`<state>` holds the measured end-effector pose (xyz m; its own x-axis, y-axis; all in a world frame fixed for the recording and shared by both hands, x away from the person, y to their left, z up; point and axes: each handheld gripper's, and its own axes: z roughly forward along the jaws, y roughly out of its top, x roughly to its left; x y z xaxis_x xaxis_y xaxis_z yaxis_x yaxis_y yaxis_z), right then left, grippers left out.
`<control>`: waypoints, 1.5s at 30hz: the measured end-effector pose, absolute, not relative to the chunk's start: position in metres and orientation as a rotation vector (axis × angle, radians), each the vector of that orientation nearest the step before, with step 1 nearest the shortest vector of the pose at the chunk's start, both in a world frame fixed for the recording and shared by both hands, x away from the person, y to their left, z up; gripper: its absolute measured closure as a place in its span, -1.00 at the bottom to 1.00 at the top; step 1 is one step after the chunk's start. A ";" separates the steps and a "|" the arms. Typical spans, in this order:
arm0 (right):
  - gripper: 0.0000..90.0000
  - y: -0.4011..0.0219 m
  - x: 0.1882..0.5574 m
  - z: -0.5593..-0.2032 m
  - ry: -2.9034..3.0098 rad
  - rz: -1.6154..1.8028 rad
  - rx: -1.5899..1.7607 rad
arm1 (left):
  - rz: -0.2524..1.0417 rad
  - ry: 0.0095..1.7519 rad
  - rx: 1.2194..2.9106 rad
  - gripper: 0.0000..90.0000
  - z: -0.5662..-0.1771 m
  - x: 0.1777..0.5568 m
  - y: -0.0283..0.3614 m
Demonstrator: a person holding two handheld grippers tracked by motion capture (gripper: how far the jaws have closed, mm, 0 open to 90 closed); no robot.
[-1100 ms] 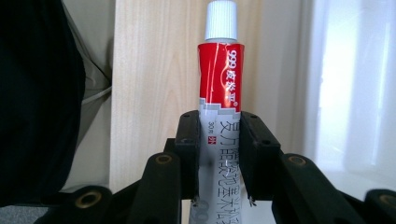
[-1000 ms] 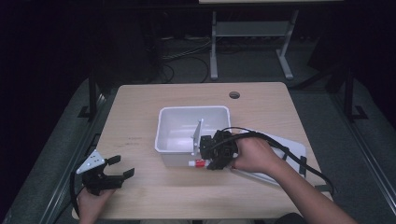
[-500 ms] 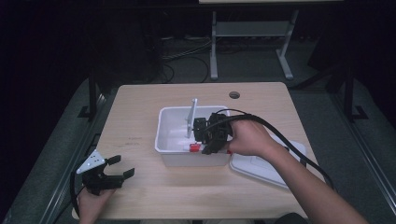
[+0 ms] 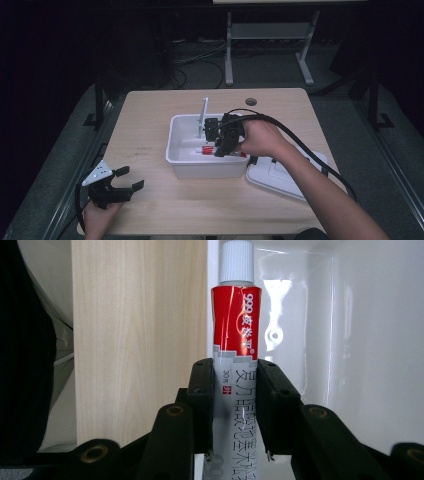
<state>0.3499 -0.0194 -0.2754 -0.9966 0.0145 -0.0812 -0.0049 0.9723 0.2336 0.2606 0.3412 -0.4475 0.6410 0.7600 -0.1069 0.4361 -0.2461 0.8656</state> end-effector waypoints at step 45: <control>0.56 -0.008 0.384 -0.334 3.108 0.283 0.084 | 0.418 0.949 1.884 -0.65 -0.447 0.260 0.344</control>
<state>0.3836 -0.0079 -0.3341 -0.9984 0.0554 -0.0142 0.0519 0.9821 0.1812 0.2603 0.3435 -0.4471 0.6398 0.7613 -0.1056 0.4359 -0.2462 0.8657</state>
